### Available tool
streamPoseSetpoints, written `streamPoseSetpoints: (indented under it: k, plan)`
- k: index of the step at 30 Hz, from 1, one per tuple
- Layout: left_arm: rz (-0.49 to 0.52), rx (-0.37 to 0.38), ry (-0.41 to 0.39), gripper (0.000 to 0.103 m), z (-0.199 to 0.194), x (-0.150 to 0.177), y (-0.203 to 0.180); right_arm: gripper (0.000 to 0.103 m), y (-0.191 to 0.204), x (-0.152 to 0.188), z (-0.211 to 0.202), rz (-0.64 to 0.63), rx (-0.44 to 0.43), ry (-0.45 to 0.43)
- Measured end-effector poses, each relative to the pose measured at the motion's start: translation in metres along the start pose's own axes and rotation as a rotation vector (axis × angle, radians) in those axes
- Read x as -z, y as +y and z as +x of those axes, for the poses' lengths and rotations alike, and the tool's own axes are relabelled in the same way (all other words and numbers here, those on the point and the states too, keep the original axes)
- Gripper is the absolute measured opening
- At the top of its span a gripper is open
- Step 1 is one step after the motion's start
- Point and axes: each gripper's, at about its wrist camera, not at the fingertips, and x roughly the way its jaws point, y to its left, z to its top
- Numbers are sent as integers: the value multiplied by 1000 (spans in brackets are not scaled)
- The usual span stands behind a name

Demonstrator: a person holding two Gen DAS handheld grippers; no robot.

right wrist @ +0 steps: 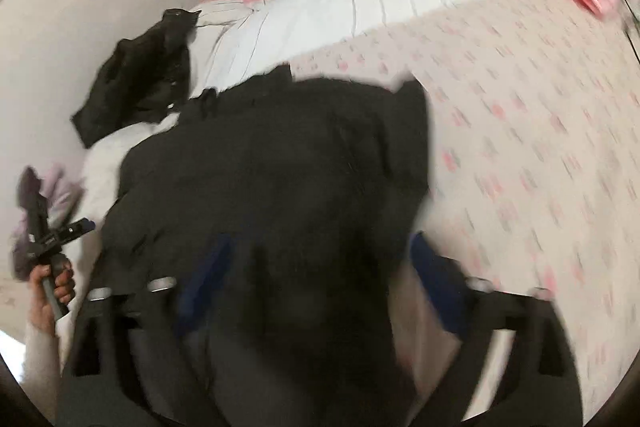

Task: Fold large clothes
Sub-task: 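Grasp the folded jacket edge with both grippers and lift it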

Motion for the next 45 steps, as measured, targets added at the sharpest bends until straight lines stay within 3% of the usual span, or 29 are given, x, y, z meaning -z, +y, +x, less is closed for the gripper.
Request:
streamPoseSetpoints:
  k: [4,6,9,12,17,20,23,25,27,29,30,31,34,39,45]
  plan:
    - [-115,140,66,97,-40,55,44,94,-21,70,-22,146,-144,148]
    - [-117,236,97,97,-51,83,43,94,-19,103,-31,171,-206,196]
    - [-72,223,158,97,-54,117,24,94,-8,142,-39,185,-291,265]
    - [-24,170,183,97,-59,143,13,94,2,169,-48,167,-317,304]
    - [-70,172,156,97,-91,167,25,96,7,200,-71,182,-370,339]
    - [-82,129,181,97,-98,183,38,96,11,220,-76,161,-364,365]
    - [-115,127,235,96,-92,207,47,96,20,232,-80,139,-385,334]
    - [-118,129,221,96,-93,215,44,91,25,236,-84,145,-416,287]
    - [-123,116,204,82,-94,217,39,65,30,237,-87,158,-417,231]
    - [-132,59,224,51,-91,215,35,28,32,236,-90,184,-427,172]
    - [-131,37,237,41,-90,214,34,21,36,236,-93,196,-442,142]
    - [-128,27,244,23,-90,213,32,17,38,233,-96,203,-459,109]
    - [-102,5,239,11,-100,206,28,13,53,218,-105,197,-498,29]
    - [-25,-87,263,11,-111,198,19,13,88,191,-106,145,-514,1]
    - [69,-164,272,11,-120,196,0,11,81,188,-117,171,-547,-41]
